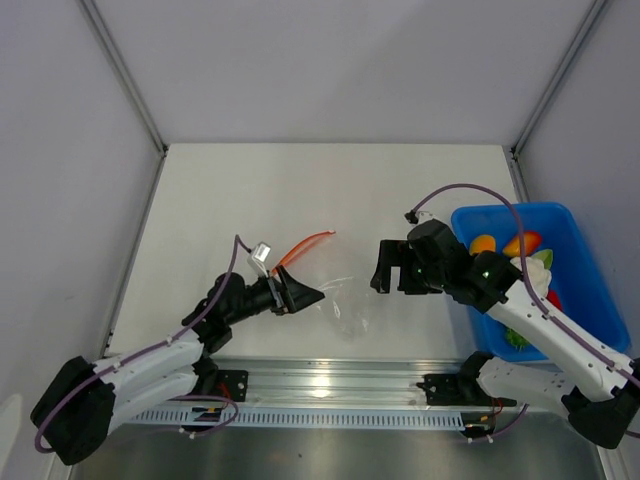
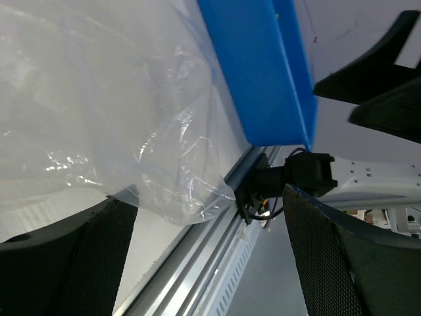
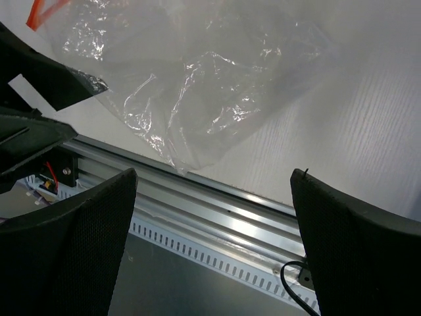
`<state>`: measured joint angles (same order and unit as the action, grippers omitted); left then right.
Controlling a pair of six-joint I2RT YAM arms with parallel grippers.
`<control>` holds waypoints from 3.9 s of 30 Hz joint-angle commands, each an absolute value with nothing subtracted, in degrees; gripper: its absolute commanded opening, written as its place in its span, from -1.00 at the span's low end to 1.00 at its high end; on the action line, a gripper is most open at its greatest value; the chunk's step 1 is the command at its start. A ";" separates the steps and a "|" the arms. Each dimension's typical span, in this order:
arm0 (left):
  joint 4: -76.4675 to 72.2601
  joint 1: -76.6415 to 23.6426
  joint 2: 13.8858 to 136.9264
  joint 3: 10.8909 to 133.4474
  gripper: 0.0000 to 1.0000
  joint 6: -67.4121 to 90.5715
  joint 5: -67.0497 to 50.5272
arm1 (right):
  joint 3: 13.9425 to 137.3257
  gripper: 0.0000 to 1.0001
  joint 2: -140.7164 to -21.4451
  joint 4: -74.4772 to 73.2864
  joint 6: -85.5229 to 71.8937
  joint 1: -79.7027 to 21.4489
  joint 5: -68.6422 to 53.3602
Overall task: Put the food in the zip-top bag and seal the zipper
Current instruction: Move the zipper food storage bag to the center of the board, then pick up the zipper food storage bag at the center of the board.
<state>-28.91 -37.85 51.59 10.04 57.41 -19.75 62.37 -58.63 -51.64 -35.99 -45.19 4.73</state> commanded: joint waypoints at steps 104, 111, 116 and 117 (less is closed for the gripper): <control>-12.61 -15.19 60.71 20.91 -0.99 45.28 -34.42 | 59.58 0.99 -55.08 -58.61 -39.98 -47.11 16.50; 10.09 -24.43 40.55 32.16 -0.99 35.43 -15.06 | 69.86 0.99 -63.53 -64.34 -44.56 -54.22 30.40; 18.52 -27.41 35.86 39.45 -0.99 32.17 -10.73 | 76.72 0.99 -66.80 -61.61 -40.87 -60.27 32.76; 19.68 -27.68 35.60 40.25 -0.99 31.04 -9.50 | 77.16 0.99 -66.62 -59.26 -40.17 -60.64 32.61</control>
<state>10.44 -26.39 36.42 36.38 36.14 -16.25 73.19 -66.63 -62.02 -41.23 -58.02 26.98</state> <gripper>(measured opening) 0.005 0.993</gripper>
